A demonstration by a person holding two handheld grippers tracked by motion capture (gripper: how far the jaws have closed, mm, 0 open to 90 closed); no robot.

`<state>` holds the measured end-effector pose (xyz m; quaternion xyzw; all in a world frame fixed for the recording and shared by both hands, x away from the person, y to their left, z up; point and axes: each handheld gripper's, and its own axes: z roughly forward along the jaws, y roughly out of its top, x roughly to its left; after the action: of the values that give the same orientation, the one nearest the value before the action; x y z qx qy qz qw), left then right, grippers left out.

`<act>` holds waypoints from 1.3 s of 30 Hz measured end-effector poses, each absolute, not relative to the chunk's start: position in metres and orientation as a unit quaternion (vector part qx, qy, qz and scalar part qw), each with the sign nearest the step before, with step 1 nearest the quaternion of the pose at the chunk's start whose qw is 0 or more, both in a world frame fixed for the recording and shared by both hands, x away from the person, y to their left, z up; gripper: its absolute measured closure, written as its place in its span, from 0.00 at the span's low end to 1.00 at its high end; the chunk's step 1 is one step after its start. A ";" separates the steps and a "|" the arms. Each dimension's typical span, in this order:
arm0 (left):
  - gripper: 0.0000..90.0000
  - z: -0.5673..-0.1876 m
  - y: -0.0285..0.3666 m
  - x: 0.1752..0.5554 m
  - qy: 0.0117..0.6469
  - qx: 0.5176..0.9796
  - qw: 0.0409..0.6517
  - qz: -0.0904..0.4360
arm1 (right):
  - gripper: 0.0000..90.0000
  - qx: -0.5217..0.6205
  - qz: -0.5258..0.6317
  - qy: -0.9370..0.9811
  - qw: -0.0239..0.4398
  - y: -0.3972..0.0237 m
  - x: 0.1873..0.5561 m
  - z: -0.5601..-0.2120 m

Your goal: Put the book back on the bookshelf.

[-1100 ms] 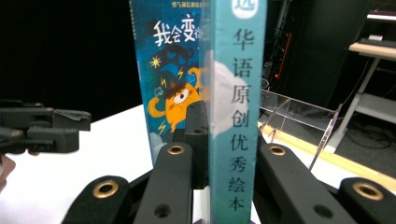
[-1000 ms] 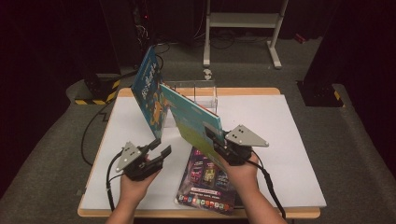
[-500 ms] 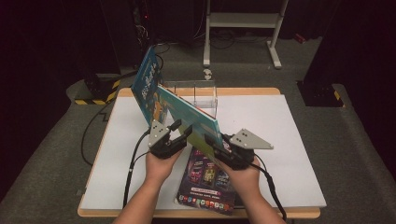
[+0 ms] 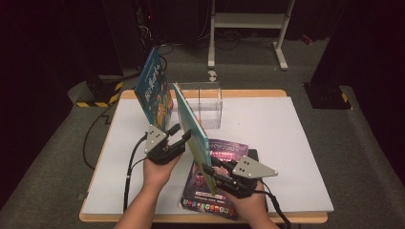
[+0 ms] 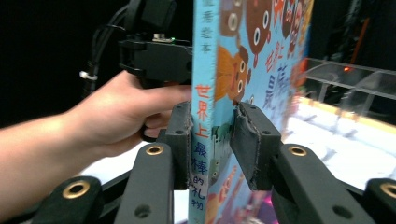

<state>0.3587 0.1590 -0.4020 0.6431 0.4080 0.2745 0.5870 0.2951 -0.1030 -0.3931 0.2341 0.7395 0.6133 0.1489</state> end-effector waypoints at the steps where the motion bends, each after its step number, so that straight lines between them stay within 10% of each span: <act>1: 0.55 -0.403 0.162 0.358 0.407 0.644 0.587 0.273 | 0.71 0.230 0.612 0.743 0.141 -0.099 0.293 -0.395; 14: 0.50 -0.409 0.181 0.355 0.397 0.665 0.571 0.272 | 0.50 0.203 0.587 0.776 0.108 -0.057 0.283 -0.413; 39: 0.30 -0.389 0.186 0.221 0.332 0.659 0.648 0.188 | 0.50 0.190 0.589 0.777 0.115 -0.045 0.276 -0.424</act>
<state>0.2205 0.1860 -0.3889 0.6589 0.3320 0.1881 0.6483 0.2755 -0.0445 -0.4240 0.1900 0.7773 0.5887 0.1146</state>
